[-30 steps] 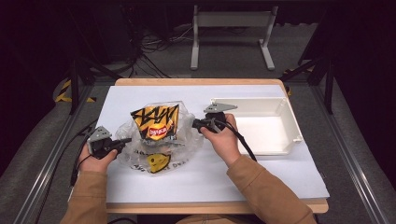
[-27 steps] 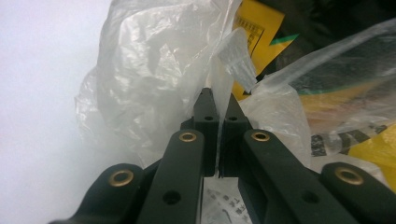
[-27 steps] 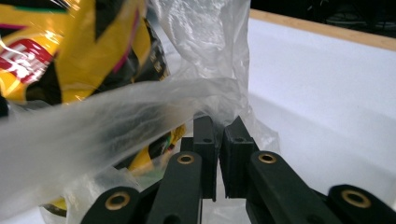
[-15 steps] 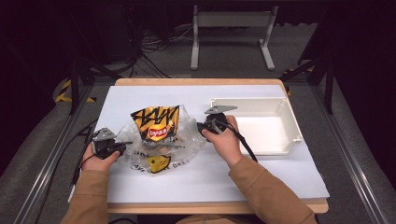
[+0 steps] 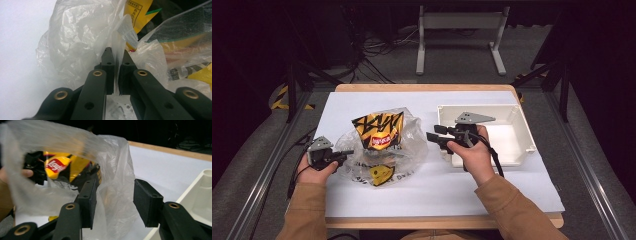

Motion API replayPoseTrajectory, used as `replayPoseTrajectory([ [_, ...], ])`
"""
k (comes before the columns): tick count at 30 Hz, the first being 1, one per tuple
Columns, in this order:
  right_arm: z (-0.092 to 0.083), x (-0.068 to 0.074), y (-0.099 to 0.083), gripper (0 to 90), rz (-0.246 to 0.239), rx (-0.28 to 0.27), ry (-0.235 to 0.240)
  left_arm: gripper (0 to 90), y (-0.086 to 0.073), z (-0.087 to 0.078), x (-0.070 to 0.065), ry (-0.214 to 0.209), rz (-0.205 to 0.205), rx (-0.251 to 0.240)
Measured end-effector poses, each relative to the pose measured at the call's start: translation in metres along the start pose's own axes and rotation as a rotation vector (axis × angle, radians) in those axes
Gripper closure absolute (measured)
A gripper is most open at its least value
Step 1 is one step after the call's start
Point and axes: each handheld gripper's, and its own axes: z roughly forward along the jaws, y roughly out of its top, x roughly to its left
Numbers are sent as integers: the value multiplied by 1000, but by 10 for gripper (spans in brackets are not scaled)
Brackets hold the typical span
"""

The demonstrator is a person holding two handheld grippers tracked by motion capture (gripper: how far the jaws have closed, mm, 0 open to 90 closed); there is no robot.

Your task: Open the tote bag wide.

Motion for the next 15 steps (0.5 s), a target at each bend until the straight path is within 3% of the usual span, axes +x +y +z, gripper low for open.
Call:
replayPoseTrajectory([
  [7,-20,15,14,454,-36,-74,59,853,0,0,0,-1,2,-3],
  [15,-24,44,32,341,-118,-139,145,855,0,0,-1,-4,7,-5],
])
